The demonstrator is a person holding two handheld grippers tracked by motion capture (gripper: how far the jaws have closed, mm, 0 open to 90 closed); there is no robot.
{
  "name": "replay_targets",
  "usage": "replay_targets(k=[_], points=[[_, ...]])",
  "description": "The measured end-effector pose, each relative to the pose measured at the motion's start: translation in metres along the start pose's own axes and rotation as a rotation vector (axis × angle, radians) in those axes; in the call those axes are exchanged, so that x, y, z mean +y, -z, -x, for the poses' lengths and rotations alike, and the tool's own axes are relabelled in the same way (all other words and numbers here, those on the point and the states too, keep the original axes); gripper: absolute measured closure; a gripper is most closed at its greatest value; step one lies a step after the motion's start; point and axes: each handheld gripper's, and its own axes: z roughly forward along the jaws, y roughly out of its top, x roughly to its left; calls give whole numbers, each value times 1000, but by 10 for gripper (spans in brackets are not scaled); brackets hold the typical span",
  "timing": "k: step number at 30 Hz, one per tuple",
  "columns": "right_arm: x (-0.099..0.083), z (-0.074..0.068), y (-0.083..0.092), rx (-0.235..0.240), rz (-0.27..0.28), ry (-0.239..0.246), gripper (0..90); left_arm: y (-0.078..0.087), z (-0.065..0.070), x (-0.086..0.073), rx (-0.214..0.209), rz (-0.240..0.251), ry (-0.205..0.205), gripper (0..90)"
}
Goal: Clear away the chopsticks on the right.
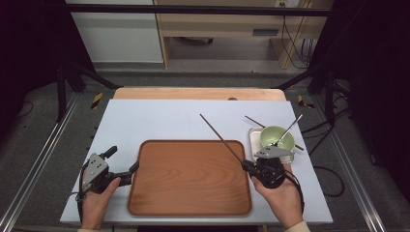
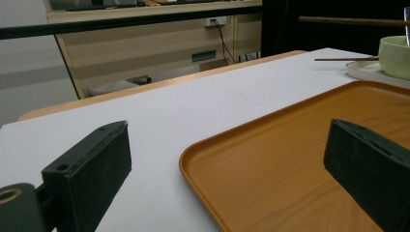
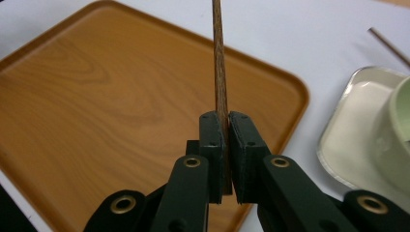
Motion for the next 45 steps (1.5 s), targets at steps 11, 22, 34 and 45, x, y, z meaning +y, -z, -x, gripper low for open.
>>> replay_targets(k=[11, 22, 34, 45], points=[[-34, -29, -7, -12, -84, 11, 849, 5, 0, 3, 9, 10, -2, 27], [-56, -30, -18, -36, -145, -28, 849, 3, 0, 4, 10, 11, -3, 28], [-65, -34, -26, -53, -159, -49, 848, 4, 1, 4, 7, 11, -5, 28], [-67, -31, -31, -66, -166, -63, 847, 3, 1, 5, 5, 8, -8, 28]])
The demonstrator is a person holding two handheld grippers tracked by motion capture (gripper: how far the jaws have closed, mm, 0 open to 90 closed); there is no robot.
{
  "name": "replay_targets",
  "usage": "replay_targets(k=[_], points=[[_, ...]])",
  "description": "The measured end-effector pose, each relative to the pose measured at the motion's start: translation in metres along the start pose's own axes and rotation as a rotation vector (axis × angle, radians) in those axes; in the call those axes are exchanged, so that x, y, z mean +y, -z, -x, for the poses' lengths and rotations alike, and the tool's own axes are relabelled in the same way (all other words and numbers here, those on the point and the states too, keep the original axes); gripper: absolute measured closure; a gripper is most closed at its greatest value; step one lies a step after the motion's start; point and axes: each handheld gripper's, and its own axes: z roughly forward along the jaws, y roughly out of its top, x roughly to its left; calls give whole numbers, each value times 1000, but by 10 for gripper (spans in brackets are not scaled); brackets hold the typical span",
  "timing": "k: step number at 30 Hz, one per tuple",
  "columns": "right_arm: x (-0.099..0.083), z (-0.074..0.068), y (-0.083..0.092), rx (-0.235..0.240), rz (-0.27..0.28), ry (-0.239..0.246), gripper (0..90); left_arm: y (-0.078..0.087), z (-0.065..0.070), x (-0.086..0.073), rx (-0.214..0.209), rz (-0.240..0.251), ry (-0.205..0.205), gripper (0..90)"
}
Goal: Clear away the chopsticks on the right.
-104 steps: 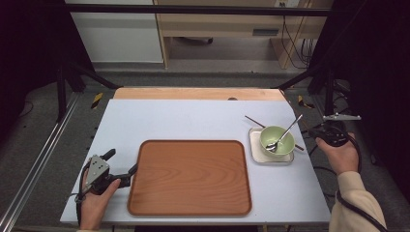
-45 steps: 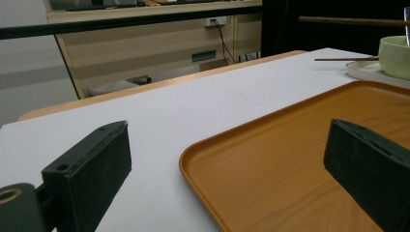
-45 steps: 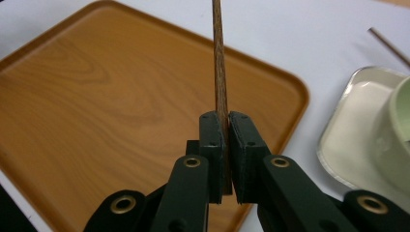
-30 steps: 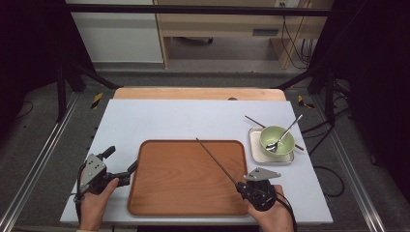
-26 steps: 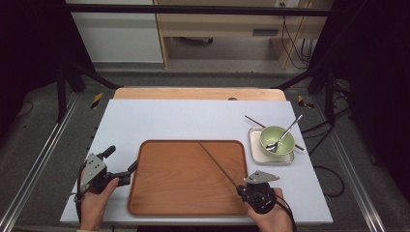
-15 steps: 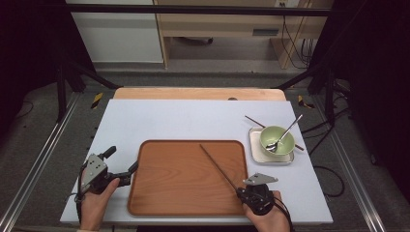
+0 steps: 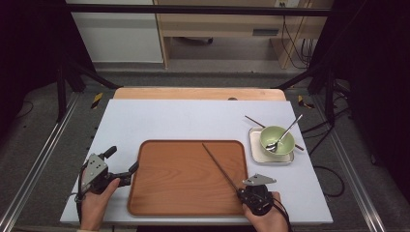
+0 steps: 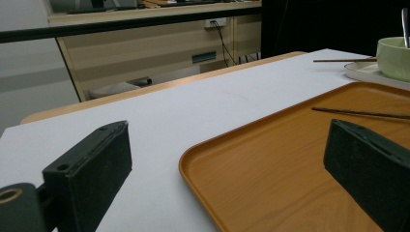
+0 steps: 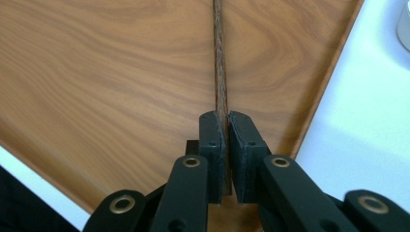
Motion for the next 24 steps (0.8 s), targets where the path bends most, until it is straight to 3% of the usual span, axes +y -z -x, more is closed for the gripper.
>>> replay_targets(k=[19, 24], points=[[-2, 3, -2, -1, 7, -5, 797, 0, 0, 0, 0, 3, 2, 28], [1, 5, 5, 7, 45, 0, 751, 1, -1, 0, 1, 0, 1, 28]])
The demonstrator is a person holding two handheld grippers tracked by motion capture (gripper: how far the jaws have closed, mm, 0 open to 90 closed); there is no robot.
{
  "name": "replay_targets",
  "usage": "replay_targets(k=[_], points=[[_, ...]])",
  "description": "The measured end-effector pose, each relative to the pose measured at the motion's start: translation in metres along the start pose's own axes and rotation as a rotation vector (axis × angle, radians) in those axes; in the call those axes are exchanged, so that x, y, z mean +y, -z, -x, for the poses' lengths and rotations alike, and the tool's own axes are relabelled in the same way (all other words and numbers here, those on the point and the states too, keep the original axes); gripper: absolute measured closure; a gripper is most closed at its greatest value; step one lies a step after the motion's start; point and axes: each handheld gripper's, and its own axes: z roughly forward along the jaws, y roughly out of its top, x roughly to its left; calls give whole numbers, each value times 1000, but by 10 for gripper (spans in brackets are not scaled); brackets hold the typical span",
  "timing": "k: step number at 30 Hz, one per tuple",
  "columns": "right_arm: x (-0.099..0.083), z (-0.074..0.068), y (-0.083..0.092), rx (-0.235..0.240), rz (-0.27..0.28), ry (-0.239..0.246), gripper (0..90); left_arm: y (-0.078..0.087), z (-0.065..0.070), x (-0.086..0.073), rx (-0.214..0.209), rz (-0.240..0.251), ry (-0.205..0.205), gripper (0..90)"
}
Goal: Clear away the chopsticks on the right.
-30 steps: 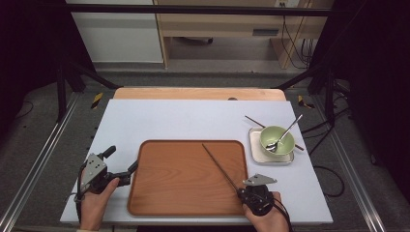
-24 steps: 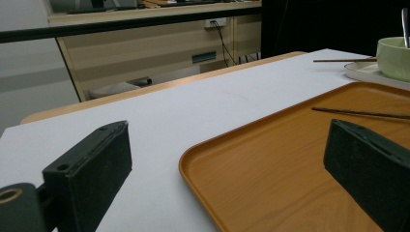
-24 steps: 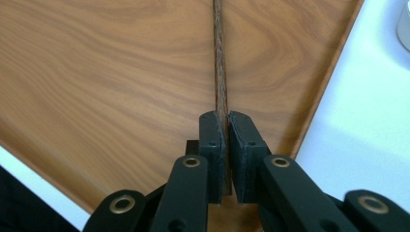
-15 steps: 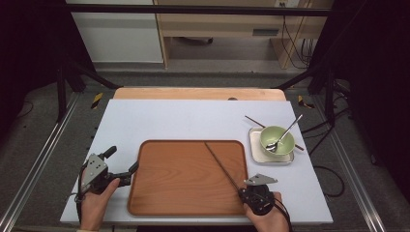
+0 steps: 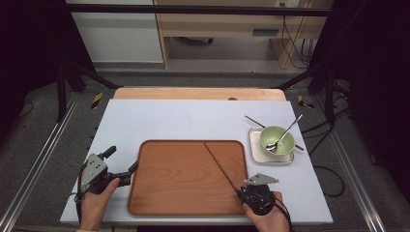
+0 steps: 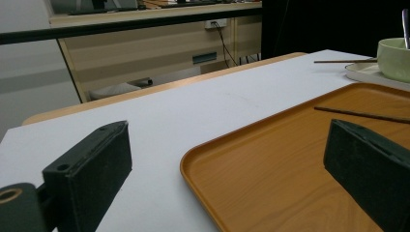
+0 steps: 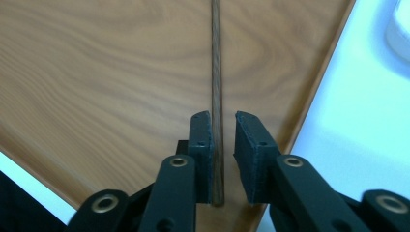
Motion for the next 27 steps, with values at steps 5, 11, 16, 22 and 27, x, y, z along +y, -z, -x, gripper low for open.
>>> replay_targets(k=[5, 11, 16, 22, 27], points=[[6, 13, 14, -6, 72, -9, 631, 1, 0, -1, 1, 3, 6, 28], [10, 37, 38, -10, 136, -36, 514, 0, -1, -2, 1, -6, -2, 27], [21, 65, 65, -70, 206, -4, 398, 0, -3, -4, 4, -11, 0, 27], [28, 116, 93, -139, 273, 13, 246, 1, -3, -6, 9, -21, -3, 27], [25, 156, 112, -181, 294, 26, 331, 1, -3, -6, 13, -25, -6, 27]])
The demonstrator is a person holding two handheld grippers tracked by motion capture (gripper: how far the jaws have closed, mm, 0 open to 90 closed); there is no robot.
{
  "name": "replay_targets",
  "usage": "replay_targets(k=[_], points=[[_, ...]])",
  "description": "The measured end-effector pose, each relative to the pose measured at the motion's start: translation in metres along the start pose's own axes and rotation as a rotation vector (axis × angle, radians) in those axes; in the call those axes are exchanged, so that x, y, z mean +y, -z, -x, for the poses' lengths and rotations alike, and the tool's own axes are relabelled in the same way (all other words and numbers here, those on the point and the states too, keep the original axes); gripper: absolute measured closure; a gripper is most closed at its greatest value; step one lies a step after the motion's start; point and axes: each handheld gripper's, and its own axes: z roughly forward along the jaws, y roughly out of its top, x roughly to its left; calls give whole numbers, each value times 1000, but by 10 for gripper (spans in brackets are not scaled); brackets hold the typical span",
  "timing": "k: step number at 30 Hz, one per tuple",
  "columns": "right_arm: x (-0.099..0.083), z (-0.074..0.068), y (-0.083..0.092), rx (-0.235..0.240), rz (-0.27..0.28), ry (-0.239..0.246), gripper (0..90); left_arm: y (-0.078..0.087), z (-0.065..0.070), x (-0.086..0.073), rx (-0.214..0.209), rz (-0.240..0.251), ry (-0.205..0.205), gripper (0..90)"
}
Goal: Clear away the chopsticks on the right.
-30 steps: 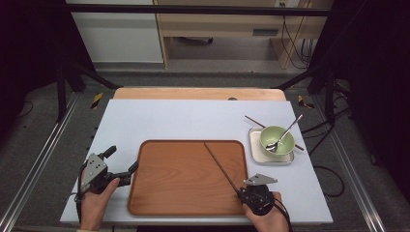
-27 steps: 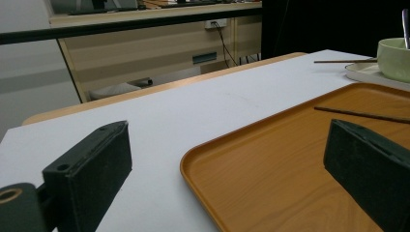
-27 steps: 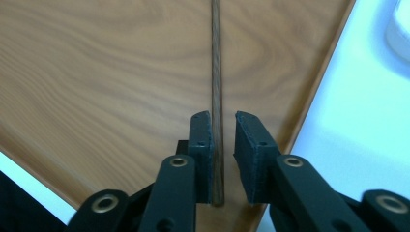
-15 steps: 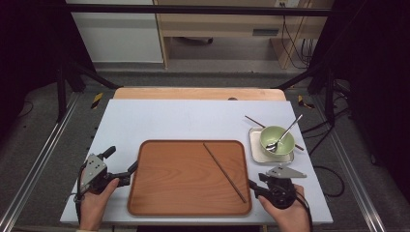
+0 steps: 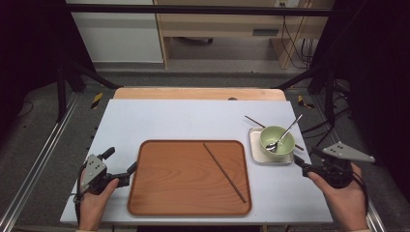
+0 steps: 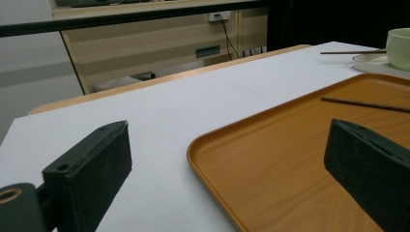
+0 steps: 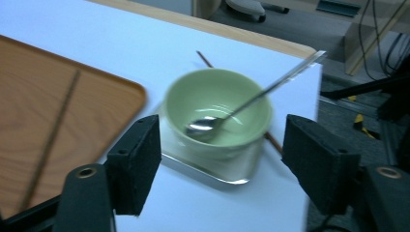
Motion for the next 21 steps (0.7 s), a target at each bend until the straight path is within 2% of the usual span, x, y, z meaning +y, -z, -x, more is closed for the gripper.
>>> replay_targets(k=[3, 7, 11, 14, 17, 21], points=[[-7, 22, -6, -7, -45, 28, 402, 0, 1, 0, 0, -1, 2, 27], [-20, 47, -26, 6, -114, 0, 488, 0, 2, 1, -1, -3, -3, 27], [-33, 66, -51, 4, -198, 5, 558, -1, 2, -1, -1, -11, -8, 27], [-42, 75, -69, 19, -246, 5, 600, -2, 2, -2, 2, -18, -9, 27], [-43, 81, -84, 38, -254, -1, 605, -4, 3, -3, 0, -26, -15, 27], [-40, 84, -104, 36, -283, 38, 611, -6, 5, -4, -4, -40, -29, 27]])
